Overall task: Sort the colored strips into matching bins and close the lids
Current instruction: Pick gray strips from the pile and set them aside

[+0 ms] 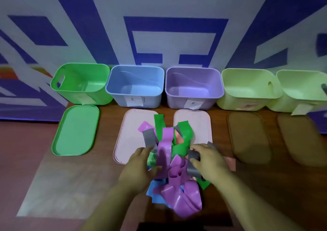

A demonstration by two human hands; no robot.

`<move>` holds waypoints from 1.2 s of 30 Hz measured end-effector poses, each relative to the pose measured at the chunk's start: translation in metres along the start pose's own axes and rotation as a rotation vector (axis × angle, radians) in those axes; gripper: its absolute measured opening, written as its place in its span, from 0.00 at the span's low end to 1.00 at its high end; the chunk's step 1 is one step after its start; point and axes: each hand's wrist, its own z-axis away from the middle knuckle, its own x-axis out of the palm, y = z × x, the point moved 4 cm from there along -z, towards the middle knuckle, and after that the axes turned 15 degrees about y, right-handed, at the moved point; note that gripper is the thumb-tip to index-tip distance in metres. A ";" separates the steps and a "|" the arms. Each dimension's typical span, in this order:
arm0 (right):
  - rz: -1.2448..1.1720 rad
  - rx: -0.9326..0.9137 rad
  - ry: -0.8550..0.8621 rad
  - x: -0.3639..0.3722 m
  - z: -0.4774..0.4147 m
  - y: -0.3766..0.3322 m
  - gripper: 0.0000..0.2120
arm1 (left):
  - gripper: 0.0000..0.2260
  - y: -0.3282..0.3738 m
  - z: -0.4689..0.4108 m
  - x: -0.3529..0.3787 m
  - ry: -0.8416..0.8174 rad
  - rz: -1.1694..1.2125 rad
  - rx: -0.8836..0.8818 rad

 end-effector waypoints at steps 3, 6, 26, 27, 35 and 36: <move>-0.014 0.041 0.084 0.007 0.001 0.002 0.12 | 0.31 -0.004 -0.002 0.002 0.002 0.017 0.021; -0.027 0.122 0.099 0.009 0.006 0.002 0.09 | 0.30 -0.004 -0.005 0.007 -0.012 0.032 0.056; -0.952 0.478 0.406 -0.113 0.042 0.060 0.13 | 0.10 0.147 -0.017 0.101 -0.415 0.610 0.158; -0.968 0.493 0.419 -0.118 0.041 0.071 0.13 | 0.07 0.155 -0.016 0.108 -0.424 0.617 0.127; -1.007 0.683 0.493 -0.149 0.046 0.196 0.10 | 0.05 0.223 -0.014 0.162 -0.424 0.615 -0.003; -1.009 0.701 0.497 -0.151 0.049 0.207 0.10 | 0.04 0.231 -0.013 0.168 -0.423 0.598 0.006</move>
